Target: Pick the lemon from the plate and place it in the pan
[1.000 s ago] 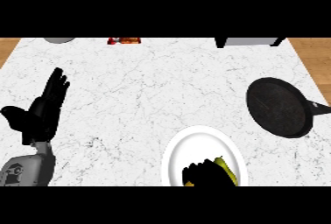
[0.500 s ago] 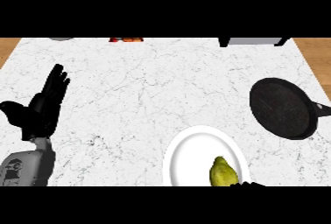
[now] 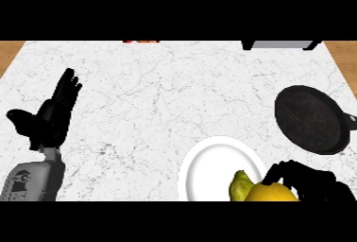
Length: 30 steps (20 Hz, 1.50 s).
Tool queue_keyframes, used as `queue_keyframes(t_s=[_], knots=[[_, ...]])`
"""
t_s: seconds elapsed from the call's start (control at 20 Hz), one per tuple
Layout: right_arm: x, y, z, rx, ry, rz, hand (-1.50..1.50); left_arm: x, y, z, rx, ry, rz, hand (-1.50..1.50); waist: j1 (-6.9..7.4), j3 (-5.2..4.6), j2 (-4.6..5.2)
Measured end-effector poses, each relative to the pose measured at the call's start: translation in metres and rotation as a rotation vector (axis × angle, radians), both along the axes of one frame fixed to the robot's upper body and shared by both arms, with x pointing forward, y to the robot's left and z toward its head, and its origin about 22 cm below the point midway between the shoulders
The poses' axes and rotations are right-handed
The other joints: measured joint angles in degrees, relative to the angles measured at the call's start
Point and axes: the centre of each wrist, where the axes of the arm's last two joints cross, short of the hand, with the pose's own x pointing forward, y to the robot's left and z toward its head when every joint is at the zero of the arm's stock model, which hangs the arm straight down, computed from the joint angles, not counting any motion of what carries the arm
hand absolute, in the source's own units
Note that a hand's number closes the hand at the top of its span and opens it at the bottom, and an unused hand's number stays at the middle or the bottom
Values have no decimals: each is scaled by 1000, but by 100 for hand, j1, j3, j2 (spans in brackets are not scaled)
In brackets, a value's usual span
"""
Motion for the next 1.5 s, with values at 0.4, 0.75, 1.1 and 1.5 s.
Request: queue_keyframes(t_s=[0.4, 0.75, 1.1, 1.5], knots=[[76, -91, -4, 92, -9, -82, 150, 3, -2, 2, 5, -6, -11, 0, 59, 1, 6], [144, -169, -29, -15, -44, -180, 150, 6, -7, 9, 5, -4, -23, 0, 155, 3, 23], [192, -214, -70, -9, -31, -219, 150, 11, -17, 15, 0, -12, -38, 0, 230, 6, 49], [207, -230, -106, 174, 213, -152, -150, 10, -19, 10, 1, -16, -49, 0, 290, 12, 79]])
